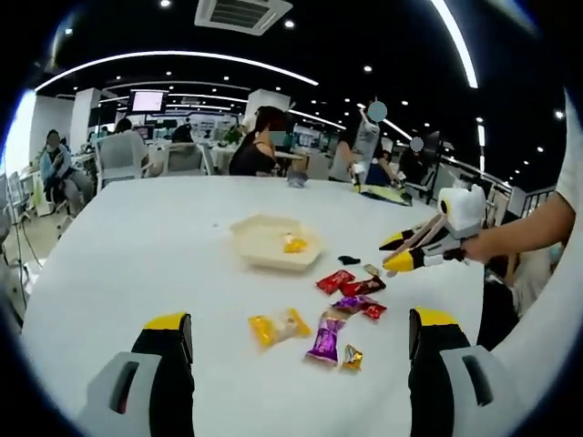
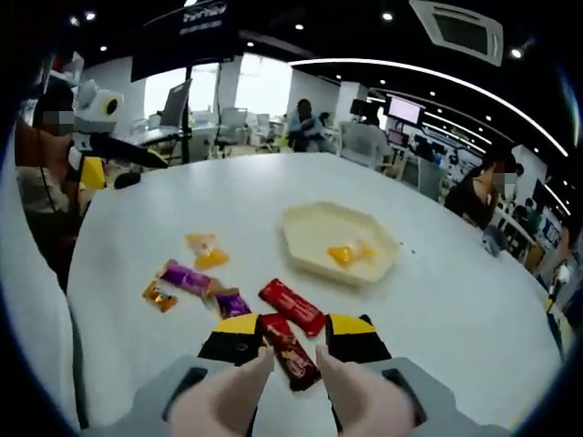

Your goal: Place the target food into the container with the food tongs after gripping and lifting it, then release it inside without dropping or visibly crushing the food.

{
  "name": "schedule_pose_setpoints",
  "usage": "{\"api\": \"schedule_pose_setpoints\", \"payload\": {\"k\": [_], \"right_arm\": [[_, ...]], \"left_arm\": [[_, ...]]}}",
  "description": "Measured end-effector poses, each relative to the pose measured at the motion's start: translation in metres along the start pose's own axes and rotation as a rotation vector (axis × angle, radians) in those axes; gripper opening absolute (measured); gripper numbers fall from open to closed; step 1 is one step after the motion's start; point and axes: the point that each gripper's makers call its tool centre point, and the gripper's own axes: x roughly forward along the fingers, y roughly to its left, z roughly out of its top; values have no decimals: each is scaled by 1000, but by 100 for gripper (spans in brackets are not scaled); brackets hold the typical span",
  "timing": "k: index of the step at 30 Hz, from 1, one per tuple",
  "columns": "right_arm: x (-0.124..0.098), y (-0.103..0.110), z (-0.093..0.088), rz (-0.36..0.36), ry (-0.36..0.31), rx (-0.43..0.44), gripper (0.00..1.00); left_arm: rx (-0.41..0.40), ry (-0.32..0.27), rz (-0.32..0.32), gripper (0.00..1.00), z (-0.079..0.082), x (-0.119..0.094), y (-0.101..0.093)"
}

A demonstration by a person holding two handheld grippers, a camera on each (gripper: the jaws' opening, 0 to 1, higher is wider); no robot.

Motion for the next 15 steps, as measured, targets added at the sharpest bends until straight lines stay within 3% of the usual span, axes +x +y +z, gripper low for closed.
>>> {"api": "schedule_pose_setpoints", "payload": {"k": [6, 15], "right_arm": [[8, 5, -4, 99, 17, -99, 27], [16, 13, -6, 258, 53, -212, 27]], "left_arm": [[-89, 1, 58, 99, -16, -14, 9], [-129, -1, 112, 99, -27, -19, 10]]}}
